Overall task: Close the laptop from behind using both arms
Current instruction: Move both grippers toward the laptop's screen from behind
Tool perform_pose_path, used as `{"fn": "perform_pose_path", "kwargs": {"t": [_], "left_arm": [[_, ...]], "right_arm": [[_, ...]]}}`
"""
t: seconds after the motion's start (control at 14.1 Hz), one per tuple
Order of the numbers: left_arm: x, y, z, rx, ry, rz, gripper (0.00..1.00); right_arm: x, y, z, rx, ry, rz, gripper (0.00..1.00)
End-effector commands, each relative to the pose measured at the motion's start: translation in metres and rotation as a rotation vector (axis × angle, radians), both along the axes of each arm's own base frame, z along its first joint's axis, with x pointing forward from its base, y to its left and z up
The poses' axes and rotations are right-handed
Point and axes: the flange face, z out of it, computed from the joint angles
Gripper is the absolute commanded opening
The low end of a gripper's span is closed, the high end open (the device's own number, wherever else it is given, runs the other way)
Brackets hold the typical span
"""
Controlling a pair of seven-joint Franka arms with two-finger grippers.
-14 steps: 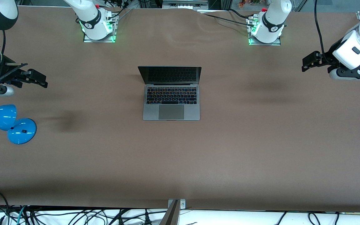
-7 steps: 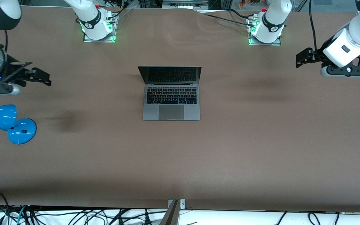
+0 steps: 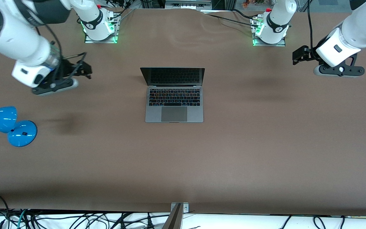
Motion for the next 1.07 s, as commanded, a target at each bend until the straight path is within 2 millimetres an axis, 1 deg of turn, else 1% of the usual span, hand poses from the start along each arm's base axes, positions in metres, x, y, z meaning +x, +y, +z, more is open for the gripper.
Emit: {"fn": "perform_pose_path", "kwargs": {"t": [0.0,0.07,0.21,0.28,0.36,0.5,0.57,0.71,0.78,0.85,0.99], "left_arm": [[-0.006,-0.017,0.0,-0.006,0.029,0.034,1.0],[-0.008,-0.023,0.0,0.0,0.034,0.039,1.0],[-0.013,-0.043,-0.002,-0.003,0.047,0.063,1.0],[-0.016,-0.049,-0.004,0.002,0.058,0.072,1.0],[-0.019,-0.061,-0.005,-0.004,0.067,0.072,1.0],[-0.022,-0.075,-0.009,-0.03,0.101,0.115,1.0],[-0.023,-0.087,-0.014,-0.033,0.116,0.119,1.0],[-0.028,-0.112,-0.023,-0.017,0.138,0.132,1.0],[-0.031,-0.126,-0.027,-0.015,0.153,0.144,1.0],[-0.032,-0.136,-0.032,-0.016,0.169,0.153,1.0],[-0.039,-0.162,-0.044,-0.01,0.203,0.15,1.0]], "right_arm": [[-0.014,0.035,-0.003,0.013,0.005,0.063,1.0],[-0.018,0.05,-0.006,0.014,0.009,0.069,1.0],[-0.03,0.088,-0.013,0.003,0.005,-0.001,1.0],[-0.038,0.107,-0.017,-0.006,0.011,-0.037,1.0],[-0.044,0.122,-0.022,-0.014,0.014,-0.072,1.0],[-0.056,0.147,-0.032,-0.029,0.031,-0.099,1.0],[-0.058,0.153,-0.039,-0.039,0.046,-0.109,0.98],[-0.069,0.171,-0.049,-0.02,0.102,-0.158,0.85],[-0.069,0.174,-0.055,0.0,0.14,-0.193,0.72],[-0.071,0.179,-0.062,0.02,0.183,-0.222,0.51],[-0.073,0.183,-0.07,0.021,0.226,-0.256,0.24]]}}
